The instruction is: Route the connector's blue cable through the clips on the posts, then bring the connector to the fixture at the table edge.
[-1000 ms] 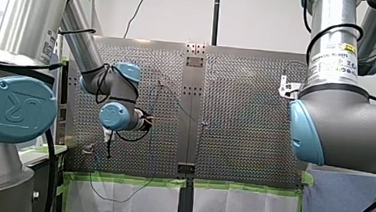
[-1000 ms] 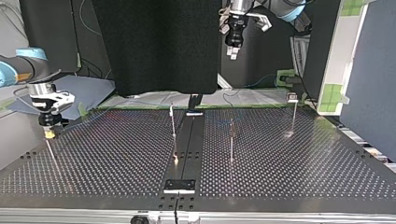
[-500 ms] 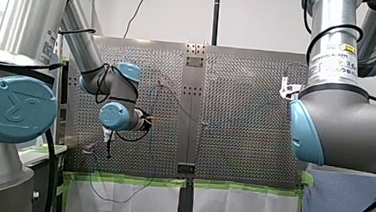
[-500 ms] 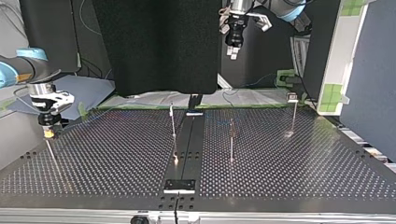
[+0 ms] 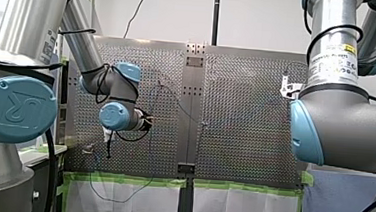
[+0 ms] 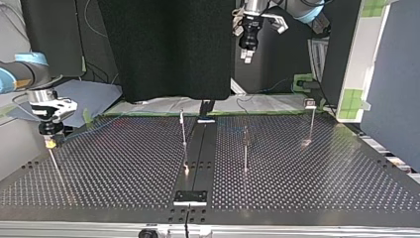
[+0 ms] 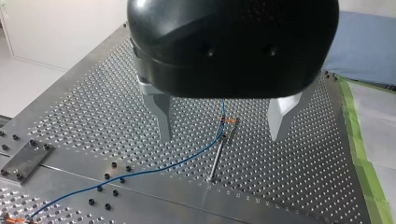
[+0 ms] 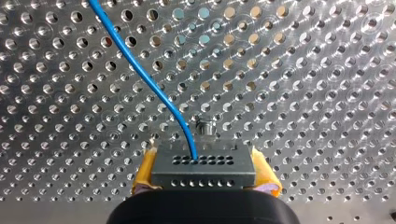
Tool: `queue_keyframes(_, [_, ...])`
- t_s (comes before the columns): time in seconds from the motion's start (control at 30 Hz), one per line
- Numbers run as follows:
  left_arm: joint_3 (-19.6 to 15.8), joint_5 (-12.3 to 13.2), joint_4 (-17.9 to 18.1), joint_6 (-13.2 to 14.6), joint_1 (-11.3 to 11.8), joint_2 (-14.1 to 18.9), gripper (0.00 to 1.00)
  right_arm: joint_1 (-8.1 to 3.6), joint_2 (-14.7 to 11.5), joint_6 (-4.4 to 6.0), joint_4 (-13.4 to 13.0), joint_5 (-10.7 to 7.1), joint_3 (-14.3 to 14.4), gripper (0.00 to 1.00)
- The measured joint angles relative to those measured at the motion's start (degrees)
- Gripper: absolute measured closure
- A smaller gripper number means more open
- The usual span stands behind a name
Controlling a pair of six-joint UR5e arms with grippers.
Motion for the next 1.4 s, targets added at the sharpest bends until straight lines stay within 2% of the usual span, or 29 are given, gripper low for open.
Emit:
queue_keyframes(0.37, [0.0, 0.2, -0.2, 0.1, 0.4, 0.0, 0.0, -0.93, 0.1, -0.69, 0.5, -1.59, -0.3, 1.0])
queue_keyframes(0.87, [0.0, 0.3, -0.6, 0.1, 0.5, 0.0, 0.0, -1.62, 0.3, -0.66, 0.4, -4.53, -0.3, 1.0])
queue_keyframes(1.4, [0.0, 0.3, -1.1, 0.2, 0.5, 0.0, 0.0, -1.66, 0.7, -0.38, 0.1, -4.79, -0.7, 1.0])
